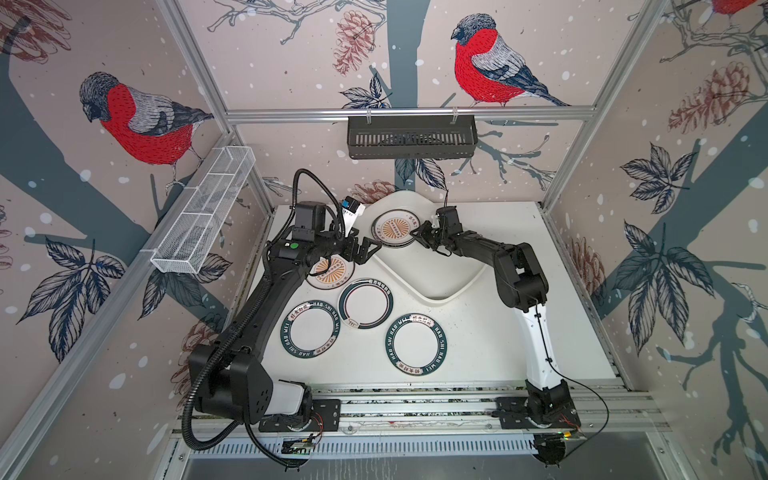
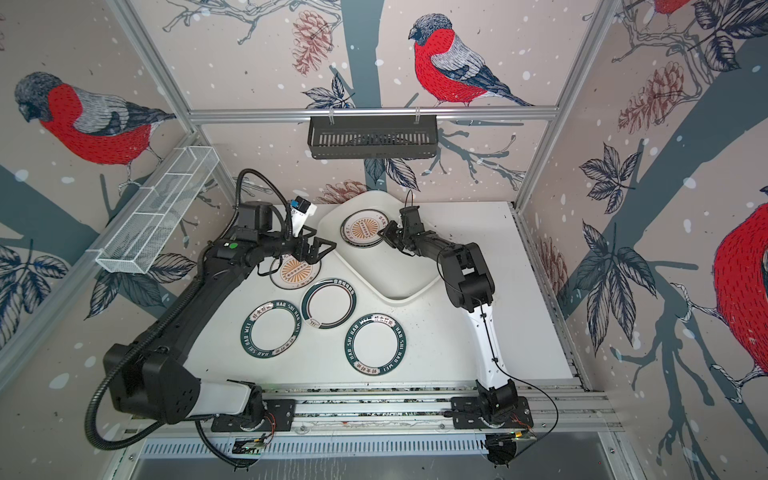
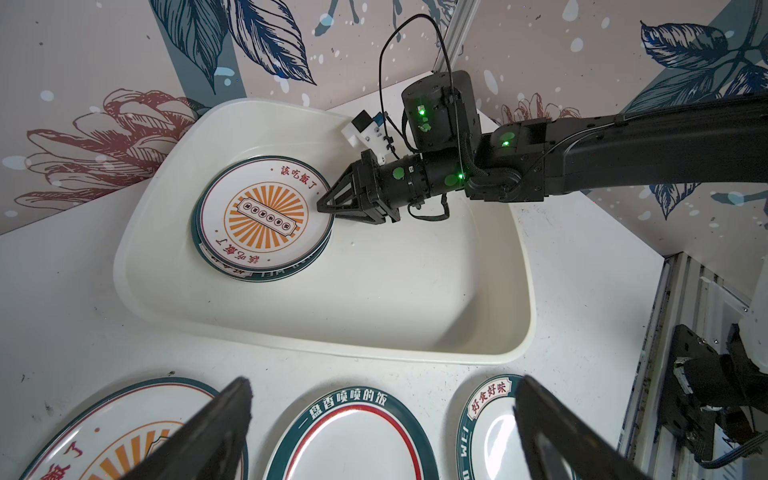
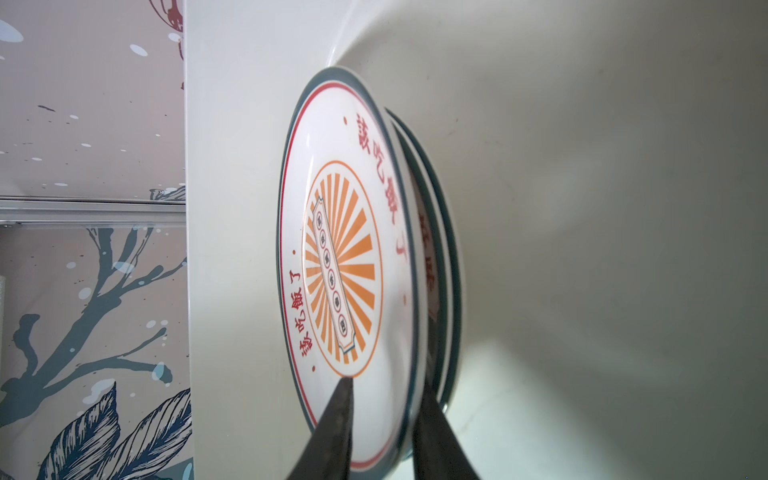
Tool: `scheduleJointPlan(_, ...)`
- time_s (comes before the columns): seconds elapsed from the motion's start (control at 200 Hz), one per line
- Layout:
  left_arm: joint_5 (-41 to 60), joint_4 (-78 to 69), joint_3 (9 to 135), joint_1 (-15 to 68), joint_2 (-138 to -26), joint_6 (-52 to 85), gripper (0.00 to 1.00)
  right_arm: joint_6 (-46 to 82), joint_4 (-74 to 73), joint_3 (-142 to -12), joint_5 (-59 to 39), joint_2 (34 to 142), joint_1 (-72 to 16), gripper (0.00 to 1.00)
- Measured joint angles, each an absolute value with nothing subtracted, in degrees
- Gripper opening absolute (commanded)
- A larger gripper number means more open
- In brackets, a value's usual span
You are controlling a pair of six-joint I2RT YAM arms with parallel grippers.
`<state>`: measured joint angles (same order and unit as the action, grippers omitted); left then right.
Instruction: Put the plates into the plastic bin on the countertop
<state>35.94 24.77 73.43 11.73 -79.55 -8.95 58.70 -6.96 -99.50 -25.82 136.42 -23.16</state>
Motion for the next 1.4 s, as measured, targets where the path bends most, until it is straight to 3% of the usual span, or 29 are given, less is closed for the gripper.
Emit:
scheduleJointPlan(1.001, 36.4, 24.7, 73.4, 11.8, -79.5, -8.4, 0.98, 55.5, 0.1, -101.4, -25.8, 135.5, -23.0, 0.36)
scheduleJointPlan(1.396, 36.4, 24.6, 73.4, 12.0, -79.5, -8.3, 0.98, 53.8, 1.4, -100.5, -24.4, 133.5, -22.8, 0.31)
